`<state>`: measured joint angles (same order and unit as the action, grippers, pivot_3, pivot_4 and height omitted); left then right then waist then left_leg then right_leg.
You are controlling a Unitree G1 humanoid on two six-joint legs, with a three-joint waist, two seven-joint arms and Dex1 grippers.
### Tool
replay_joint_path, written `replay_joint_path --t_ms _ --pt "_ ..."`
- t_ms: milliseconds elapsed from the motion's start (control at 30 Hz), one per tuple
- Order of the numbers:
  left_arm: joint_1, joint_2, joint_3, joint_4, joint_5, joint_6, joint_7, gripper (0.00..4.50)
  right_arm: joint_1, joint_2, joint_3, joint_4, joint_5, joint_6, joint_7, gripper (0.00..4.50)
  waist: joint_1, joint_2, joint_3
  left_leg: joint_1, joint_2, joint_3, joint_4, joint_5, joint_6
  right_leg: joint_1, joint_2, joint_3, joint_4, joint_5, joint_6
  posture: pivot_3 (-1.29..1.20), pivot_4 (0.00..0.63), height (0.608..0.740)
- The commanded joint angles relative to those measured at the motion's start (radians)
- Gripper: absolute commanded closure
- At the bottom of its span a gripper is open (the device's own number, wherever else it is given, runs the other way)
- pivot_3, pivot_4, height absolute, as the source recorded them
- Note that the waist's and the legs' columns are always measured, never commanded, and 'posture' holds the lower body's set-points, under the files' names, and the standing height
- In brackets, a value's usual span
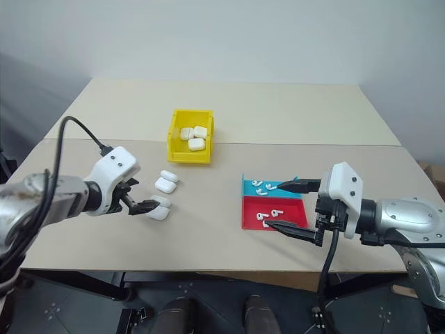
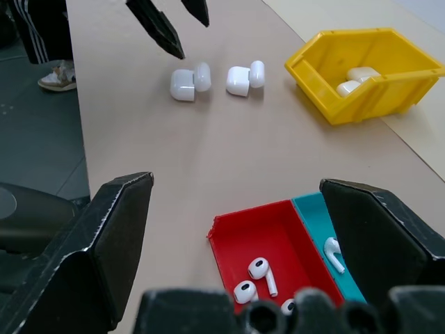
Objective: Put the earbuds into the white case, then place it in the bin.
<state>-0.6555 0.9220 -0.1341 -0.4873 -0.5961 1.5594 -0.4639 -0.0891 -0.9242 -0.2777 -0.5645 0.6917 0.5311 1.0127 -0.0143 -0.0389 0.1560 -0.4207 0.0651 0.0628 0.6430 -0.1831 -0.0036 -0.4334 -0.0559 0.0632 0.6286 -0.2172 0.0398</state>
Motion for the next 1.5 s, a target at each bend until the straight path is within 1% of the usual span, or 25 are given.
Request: replay_joint_path --t_ms 33,67,133,233,367,467,567,733,800,900,1000,1133,1233,1333,1367,1500 --pt "-0.07 0.009 -0.072 0.091 -0.057 0.055 0.047 0.0 0.004 0.011 -0.024 -0.038 0.021 -0.005 -0.022 0.03 -0.001 0.0 0.0 0.0 0.0 0.0 0.0 0.0 0.0 0.0 0.0 0.0 0.0 0.0 0.0 0.0 0.15 0.74" --pt "-0.102 0.023 -0.132 0.111 -0.077 0.055 0.054 0.0 0.004 0.015 -0.021 -0.041 0.021 -0.005 -0.028 0.03 -0.001 0.0 0.0 0.0 0.0 -0.001 0.0 0.0 0.0 0.0 0.0 0.0 0.001 0.0 0.0 0.0 0.15 0.74" --pt "-0.129 0.012 -0.167 0.142 -0.113 0.055 0.087 0.0 0.0 0.021 -0.012 -0.044 0.018 -0.004 -0.038 0.03 0.0 0.0 0.0 0.0 0.0 -0.001 0.0 0.0 0.0 -0.001 0.001 0.0 0.001 0.0 0.0 0.0 0.15 0.74" --pt "-0.186 0.004 -0.25 0.22 -0.206 0.055 0.144 0.0 0.001 0.028 -0.005 -0.045 0.008 -0.011 -0.046 0.03 0.002 0.0 0.0 0.0 0.0 -0.001 0.0 0.0 0.0 0.0 0.0 0.0 0.001 -0.001 -0.001 0.0 0.15 0.74" --pt "-0.223 -0.051 -0.276 0.338 -0.304 0.055 0.291 0.0 0.008 0.032 -0.011 -0.05 0.011 -0.013 -0.048 0.03 0.002 0.0 0.0 0.0 0.0 -0.001 0.0 0.0 0.0 0.0 0.0 0.0 0.001 0.0 -0.001 0.0 0.15 0.74" --pt "-0.25 -0.056 -0.3 0.388 -0.403 0.055 0.367 0.0 0.013 0.034 -0.009 -0.058 0.01 -0.014 -0.054 0.03 0.001 0.0 0.0 -0.001 0.0 -0.001 0.0 0.0 0.0 -0.001 0.0 0.0 0.001 0.001 0.0 0.0 0.15 0.74" --pt "-0.276 -0.099 -0.302 0.49 -0.509 0.055 0.531 0.0 0.014 0.037 -0.008 -0.064 0.013 -0.018 -0.058 0.03 0.003 0.0 0.0 0.0 0.0 -0.001 0.0 0.0 0.0 -0.001 0.0 0.0 0.002 0.002 0.003 0.0 0.15 0.74" --pt "-0.306 -0.139 -0.296 0.59 -0.64 0.055 0.719 0.0 0.016 0.044 0.0 -0.067 0.009 -0.023 -0.063 0.03 0.003 0.0 0.0 0.001 -0.001 -0.001 0.0 0.0 0.0 0.001 0.0 0.0 0.002 0.002 0.003 0.0 0.15 0.74" --pt "-0.325 -0.138 -0.316 0.608 -0.692 0.055 0.756 0.0 0.019 0.047 0.0 -0.069 0.007 -0.025 -0.063 0.03 0.005 0.0 0.0 0.003 -0.001 -0.002 0.0 0.0 0.0 0.003 0.0 0.0 0.002 0.002 0.002 0.0 0.15 0.74" --pt "-0.343 -0.146 -0.323 0.675 -0.807 0.055 0.859 0.0 0.024 0.049 -0.006 -0.073 0.007 -0.027 -0.06 0.03 0.004 0.0 0.0 0.005 -0.001 -0.002 0.0 0.0 0.0 0.005 -0.001 0.0 0.001 0.0 -0.001 0.0 0.15 0.74" --pt "-0.36 -0.139 -0.355 0.701 -0.883 0.055 0.93 0.0 0.026 0.049 -0.007 -0.073 0.007 -0.028 -0.059 0.03 0.002 0.0 0.0 0.005 -0.001 -0.002 0.0 0.0 0.0 0.005 -0.001 0.0 0.001 0.0 -0.001 0.0 0.15 0.74" --pt "-0.363 -0.138 -0.36 0.717 -0.963 0.055 1.013 0.0 0.024 0.051 -0.003 -0.073 0.005 -0.028 -0.061 0.03 0.001 0.0 0.0 0.005 -0.001 -0.002 0.0 0.0 0.0 0.005 -0.001 0.0 0.001 0.0 -0.001 0.0 0.15 0.74" --pt "-0.354 -0.126 -0.362 0.695 -1.013 0.055 1.059 0.61 0.025 0.052 -0.003 -0.074 0.005 -0.028 -0.063 0.0 0.001 0.0 0.0 0.005 -0.001 -0.002 0.0 0.0 0.0 0.005 -0.001 0.0 0.001 0.0 -0.001 0.0 0.15 0.74" --pt "-0.344 -0.113 -0.361 0.683 -1.05 0.055 1.097 1.5 0.025 0.053 0.0 -0.072 0.001 -0.029 -0.063 0.0 0.001 0.0 0.0 0.005 -0.002 -0.002 0.0 0.0 0.0 0.005 -0.001 0.0 0.001 0.0 -0.001 0.0 0.15 0.74" --pt "-0.342 -0.109 -0.36 0.684 -1.061 0.055 1.108 1.64 0.023 0.053 0.001 -0.07 0.0 -0.029 -0.063 0.0 0.002 0.0 0.0 0.005 -0.002 -0.002 0.0 0.0 0.0 0.005 -0.001 0.0 0.001 0.0 -0.001 0.0 0.15 0.74" --pt "-0.324 -0.081 -0.331 0.635 -1.082 0.055 1.127 1.64 0.014 0.054 0.005 -0.064 -0.002 -0.031 -0.064 0.0 0.001 0.0 0.0 0.005 -0.002 -0.002 0.0 0.0 -0.001 0.005 -0.001 0.0 0.001 0.0 -0.002 0.0 0.15 0.74"
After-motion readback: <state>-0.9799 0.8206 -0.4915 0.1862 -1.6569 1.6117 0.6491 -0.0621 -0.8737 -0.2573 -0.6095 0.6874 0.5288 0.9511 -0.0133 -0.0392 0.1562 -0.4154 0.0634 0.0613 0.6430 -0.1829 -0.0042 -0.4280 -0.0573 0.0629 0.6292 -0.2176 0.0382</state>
